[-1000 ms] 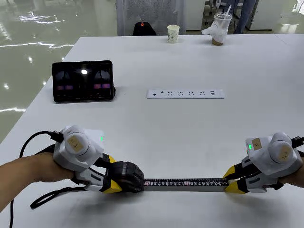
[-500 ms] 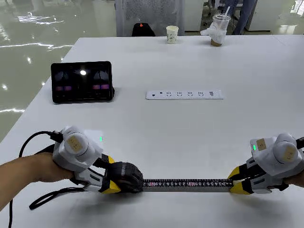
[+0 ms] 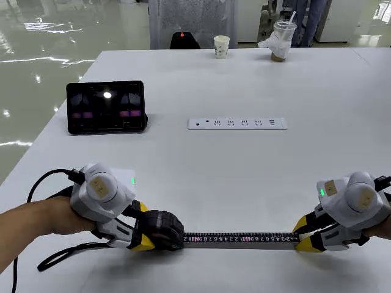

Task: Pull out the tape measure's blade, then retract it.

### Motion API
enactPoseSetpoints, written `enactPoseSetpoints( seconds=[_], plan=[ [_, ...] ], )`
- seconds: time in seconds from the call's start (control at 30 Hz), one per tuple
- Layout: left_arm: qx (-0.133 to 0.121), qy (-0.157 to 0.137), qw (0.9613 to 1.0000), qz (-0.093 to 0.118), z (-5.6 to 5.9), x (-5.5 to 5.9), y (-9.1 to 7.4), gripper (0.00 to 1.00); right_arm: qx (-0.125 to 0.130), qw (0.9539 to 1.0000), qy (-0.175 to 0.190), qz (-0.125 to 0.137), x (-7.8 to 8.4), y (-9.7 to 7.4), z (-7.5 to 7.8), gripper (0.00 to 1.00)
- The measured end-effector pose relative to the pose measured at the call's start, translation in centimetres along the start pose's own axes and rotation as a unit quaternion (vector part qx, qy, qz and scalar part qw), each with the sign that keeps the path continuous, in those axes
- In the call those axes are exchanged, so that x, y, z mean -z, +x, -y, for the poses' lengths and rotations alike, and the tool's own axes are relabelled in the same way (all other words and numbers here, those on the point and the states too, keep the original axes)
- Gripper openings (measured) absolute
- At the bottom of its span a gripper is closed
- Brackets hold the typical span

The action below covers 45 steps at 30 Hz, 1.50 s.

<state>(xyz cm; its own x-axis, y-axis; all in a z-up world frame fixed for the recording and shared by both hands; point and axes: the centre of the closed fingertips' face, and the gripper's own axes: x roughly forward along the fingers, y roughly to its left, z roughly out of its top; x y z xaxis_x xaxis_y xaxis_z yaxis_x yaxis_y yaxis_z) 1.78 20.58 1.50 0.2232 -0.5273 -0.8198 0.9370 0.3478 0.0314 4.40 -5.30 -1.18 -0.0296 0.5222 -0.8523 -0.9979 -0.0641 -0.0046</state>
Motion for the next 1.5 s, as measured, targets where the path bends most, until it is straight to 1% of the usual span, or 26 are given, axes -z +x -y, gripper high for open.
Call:
enactPoseSetpoints(
  seconds=[0.2, 0.3, 0.4, 0.53, 0.6, 0.7, 0.77, 0.87, 1.0, 1.03, 1.13, 1.17, 1.27, 1.3, 1.43, 1.47, 1.5],
  plan=[
    [-0.001, 0.006, 0.9998, -0.018, -0.1, 0.6, -0.2, 0.27, 0.002, 1.0, -0.001, -0.003, 0.1, 0.0, 0.0, 0.12],
    [-0.003, 0.0, 0.9998, -0.018, -0.2, 0.7, -0.4, 0.27, 0.003, 1.0, -0.001, -0.003, 0.1, 0.0, 0.0, 0.13],
    [-0.003, -0.003, 0.9998, -0.019, -0.1, 0.7, -0.5, 0.27, 0.007, 1.0, 0.0, -0.004, 0.1, 0.0, 0.1, 0.16],
    [-0.005, -0.012, 0.9997, -0.022, 0.0, 1.0, -0.8, 0.31, 0.009, 0.9999, 0.0, -0.006, 0.3, -0.1, 0.0, 0.19],
    [-0.004, -0.016, 0.9996, -0.024, 0.3, 1.2, -1.1, 0.32, 0.011, 0.9999, 0.003, -0.007, 0.4, -0.2, -0.2, 0.21],
    [-0.008, -0.026, 0.9992, -0.028, 0.5, 1.5, -1.5, 0.38, 0.017, 0.9998, 0.007, -0.008, 0.6, -0.5, -0.6, 0.24],
    [-0.011, -0.034, 0.999, -0.027, 0.6, 1.7, -1.7, 0.4, 0.02, 0.9997, 0.012, -0.006, 0.9, -0.7, -0.6, 0.26],
    [-0.019, -0.052, 0.9983, -0.021, 0.9, 1.9, -2.0, 0.45, 0.027, 0.9993, 0.024, -0.003, 1.0, -1.0, -0.9, 0.31],
    [-0.028, -0.074, 0.9967, -0.014, 1.5, 2.2, -2.4, 0.52, 0.041, 0.9985, 0.036, 0.006, 1.1, -1.6, -1.1, 0.35],
    [-0.032, -0.082, 0.996, -0.011, 1.7, 2.3, -2.6, 0.53, 0.049, 0.9977, 0.046, 0.011, 0.8, -1.9, -1.3, 0.37],
    [-0.04, -0.101, 0.9941, -0.001, 2.0, 2.2, -2.8, 0.59, 0.06, 0.9962, 0.059, 0.022, 0.9, -2.3, -1.3, 0.4],
    [-0.045, -0.11, 0.9929, 0.007, 2.2, 2.2, -2.9, 0.61, 0.064, 0.9954, 0.066, 0.024, 1.0, -2.4, -1.5, 0.41],
    [-0.054, -0.123, 0.9908, 0.017, 2.5, 2.3, -3.2, 0.65, 0.074, 0.9937, 0.08, 0.028, 1.1, -2.9, -1.8, 0.45],
    [-0.059, -0.128, 0.9898, 0.02, 2.7, 2.3, -3.4, 0.66, 0.08, 0.9921, 0.091, 0.032, 0.9, -3.1, -2.1, 0.46],
    [-0.071, -0.15, 0.9852, 0.041, 3.2, 2.0, -3.8, 0.71, 0.095, 0.9883, 0.109, 0.05, 0.5, -3.9, -2.5, 0.5],
    [-0.074, -0.153, 0.9844, 0.045, 3.4, 2.0, -4.0, 0.73, 0.097, 0.9877, 0.111, 0.052, 0.5, -4.0, -2.6, 0.51],
    [-0.078, -0.158, 0.983, 0.05, 3.5, 2.0, -4.1, 0.74, 0.1, 0.9867, 0.115, 0.055, 0.8, -4.1, -2.5, 0.51]
  ],
)
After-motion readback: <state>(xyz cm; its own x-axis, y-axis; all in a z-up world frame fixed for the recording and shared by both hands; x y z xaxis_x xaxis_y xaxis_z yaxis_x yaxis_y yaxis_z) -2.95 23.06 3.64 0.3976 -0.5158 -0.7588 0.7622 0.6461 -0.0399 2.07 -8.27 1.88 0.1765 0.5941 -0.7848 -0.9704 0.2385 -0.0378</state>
